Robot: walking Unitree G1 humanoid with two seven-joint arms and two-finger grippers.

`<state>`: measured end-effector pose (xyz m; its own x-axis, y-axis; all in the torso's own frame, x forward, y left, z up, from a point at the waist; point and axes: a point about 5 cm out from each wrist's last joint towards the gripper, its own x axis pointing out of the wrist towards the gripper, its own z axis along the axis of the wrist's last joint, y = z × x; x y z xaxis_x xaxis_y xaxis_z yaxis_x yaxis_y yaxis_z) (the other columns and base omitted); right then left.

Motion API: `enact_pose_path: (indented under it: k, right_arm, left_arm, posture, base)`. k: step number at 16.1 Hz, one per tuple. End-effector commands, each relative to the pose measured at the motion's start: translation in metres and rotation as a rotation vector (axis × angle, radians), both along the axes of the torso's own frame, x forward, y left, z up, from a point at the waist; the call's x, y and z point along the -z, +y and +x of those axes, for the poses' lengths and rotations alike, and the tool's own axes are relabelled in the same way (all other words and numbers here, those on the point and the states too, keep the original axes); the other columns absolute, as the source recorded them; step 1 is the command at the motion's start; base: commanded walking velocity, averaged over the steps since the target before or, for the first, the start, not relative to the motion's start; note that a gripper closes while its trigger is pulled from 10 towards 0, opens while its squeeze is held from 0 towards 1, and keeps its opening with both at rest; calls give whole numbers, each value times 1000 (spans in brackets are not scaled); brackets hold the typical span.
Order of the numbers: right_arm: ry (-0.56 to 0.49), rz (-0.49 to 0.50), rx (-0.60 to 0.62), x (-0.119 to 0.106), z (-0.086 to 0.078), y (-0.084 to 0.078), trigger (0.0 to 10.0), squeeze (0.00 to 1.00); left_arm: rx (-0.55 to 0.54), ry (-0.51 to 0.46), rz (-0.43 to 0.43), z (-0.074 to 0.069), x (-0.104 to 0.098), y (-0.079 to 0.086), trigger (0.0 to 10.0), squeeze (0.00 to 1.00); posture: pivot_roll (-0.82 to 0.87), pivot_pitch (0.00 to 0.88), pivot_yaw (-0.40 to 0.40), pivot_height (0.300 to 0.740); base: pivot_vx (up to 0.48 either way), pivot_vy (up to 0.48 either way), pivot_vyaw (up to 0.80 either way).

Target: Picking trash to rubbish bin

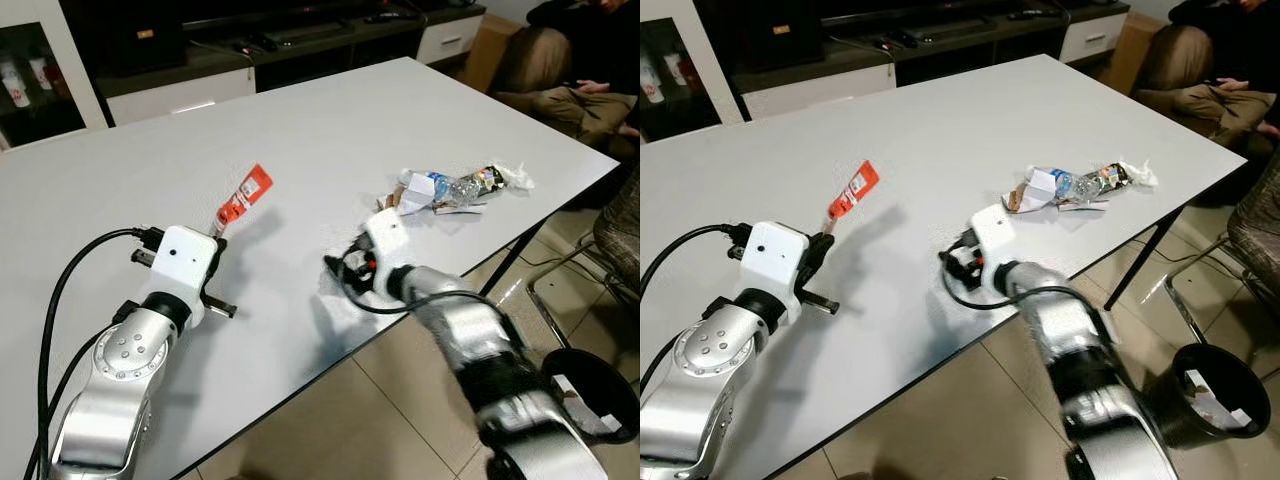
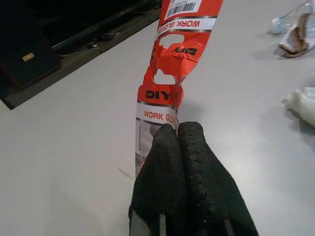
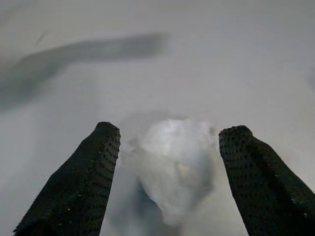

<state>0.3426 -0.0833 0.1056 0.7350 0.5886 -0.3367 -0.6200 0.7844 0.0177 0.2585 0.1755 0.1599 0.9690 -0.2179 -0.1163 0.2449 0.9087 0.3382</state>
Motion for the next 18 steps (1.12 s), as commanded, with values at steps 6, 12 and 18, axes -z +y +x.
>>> enact_pose_path:
  k: [6, 12, 18]
  right_arm:
    - [14, -27, 51, 22, 2, 6, 6667, 0]
    - [-5, 12, 84, 25, 6, 2, 0, 0]
    - [-31, 36, 72, 25, 5, 2, 0, 0]
  left_arm:
    - [49, -3, 12, -3, -2, -7, 10000, 0]
    - [53, 0, 21, -3, -1, -7, 10000, 0]
    - [60, 1, 28, -4, 0, -8, 10000, 0]
  posture:
    - [100, 40, -43, 740]
    - [100, 41, -40, 740]
    - [100, 38, -38, 740]
  base:
    - [0, 0, 0]
    - [0, 0, 0]
    - [0, 0, 0]
